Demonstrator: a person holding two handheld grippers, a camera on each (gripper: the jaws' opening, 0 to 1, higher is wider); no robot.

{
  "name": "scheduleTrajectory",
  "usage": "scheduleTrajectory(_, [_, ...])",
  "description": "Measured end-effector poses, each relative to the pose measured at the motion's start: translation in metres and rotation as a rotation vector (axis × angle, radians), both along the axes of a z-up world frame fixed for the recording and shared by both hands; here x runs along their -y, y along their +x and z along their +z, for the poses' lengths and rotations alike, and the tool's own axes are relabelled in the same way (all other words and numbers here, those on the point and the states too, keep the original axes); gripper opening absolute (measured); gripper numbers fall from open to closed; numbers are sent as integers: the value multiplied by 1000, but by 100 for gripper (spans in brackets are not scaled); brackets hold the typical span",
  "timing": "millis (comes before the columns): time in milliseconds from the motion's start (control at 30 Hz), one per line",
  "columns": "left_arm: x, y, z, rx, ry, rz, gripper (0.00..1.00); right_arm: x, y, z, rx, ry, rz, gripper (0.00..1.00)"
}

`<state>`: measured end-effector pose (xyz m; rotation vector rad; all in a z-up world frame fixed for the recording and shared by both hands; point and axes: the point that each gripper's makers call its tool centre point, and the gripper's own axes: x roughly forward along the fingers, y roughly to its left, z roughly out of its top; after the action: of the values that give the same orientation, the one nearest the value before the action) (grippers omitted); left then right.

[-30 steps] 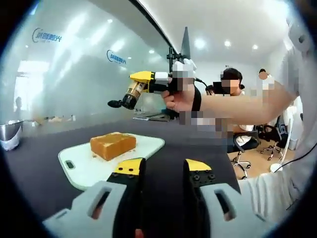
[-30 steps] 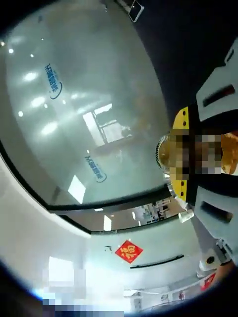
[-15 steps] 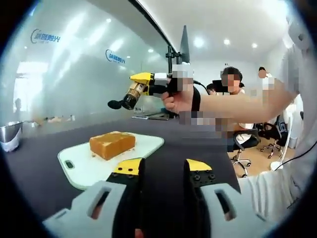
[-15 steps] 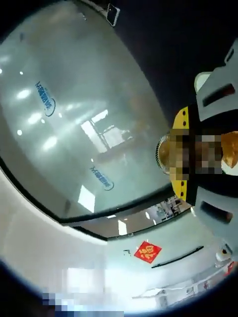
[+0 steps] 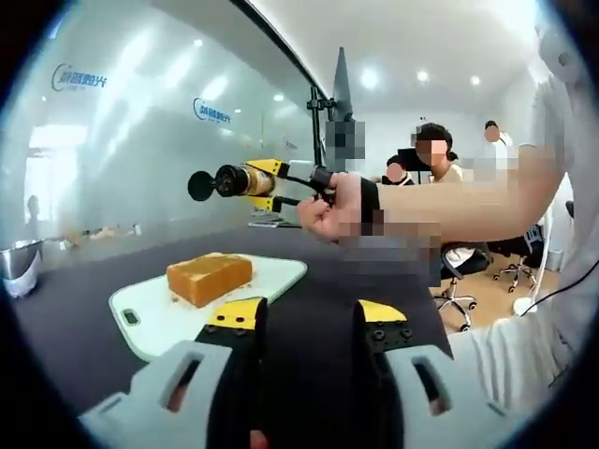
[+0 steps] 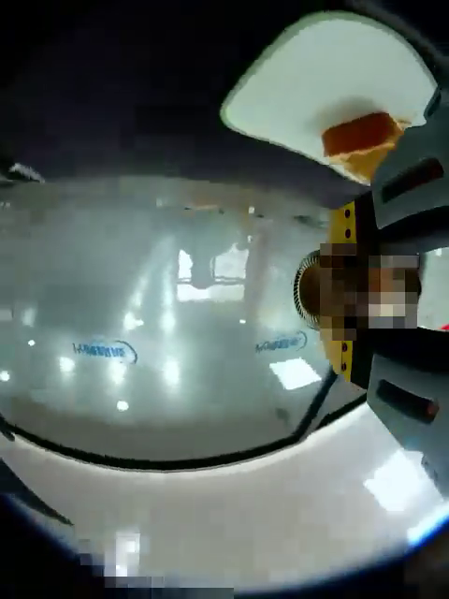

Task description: Sprinkle pepper

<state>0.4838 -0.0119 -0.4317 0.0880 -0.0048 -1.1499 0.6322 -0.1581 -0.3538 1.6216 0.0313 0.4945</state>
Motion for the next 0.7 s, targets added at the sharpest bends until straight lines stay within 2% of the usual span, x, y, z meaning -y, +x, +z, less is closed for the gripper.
scheduleTrajectory(100, [-2,2,2,5,-10,5,30,-4,-7,1,-9,70,13,22])
scheduleTrajectory(167, [-3,3,2,7,-9,1,31,-8,-20,10,13,191,26,22])
scheduleTrajectory(300, [-3,0,8,17,-34,-1,32,-16,-40,16,-4,397,45,22])
scheduleTrajectory(333, [-3,-1,12,20,-55,-11,32,-25,-46,17,-5,396,73,22])
scheduleTrajectory(367, [-1,-6,24,50,-98,-27,33,-30,-49,17,-9,385,86,22])
scheduleTrajectory(433, [-3,-6,25,35,-110,-30,36,-37,-55,14,-19,403,94,22])
scheduleTrajectory(467, [-3,-6,26,32,-115,-26,38,-41,-57,12,-30,442,114,22])
scheduleTrajectory(600, [-2,-9,34,39,-147,-24,40,-54,-66,-4,-69,488,136,22])
scheduleTrajectory(700, [-6,-4,36,40,-159,-6,40,-57,-76,-8,-88,480,108,22])
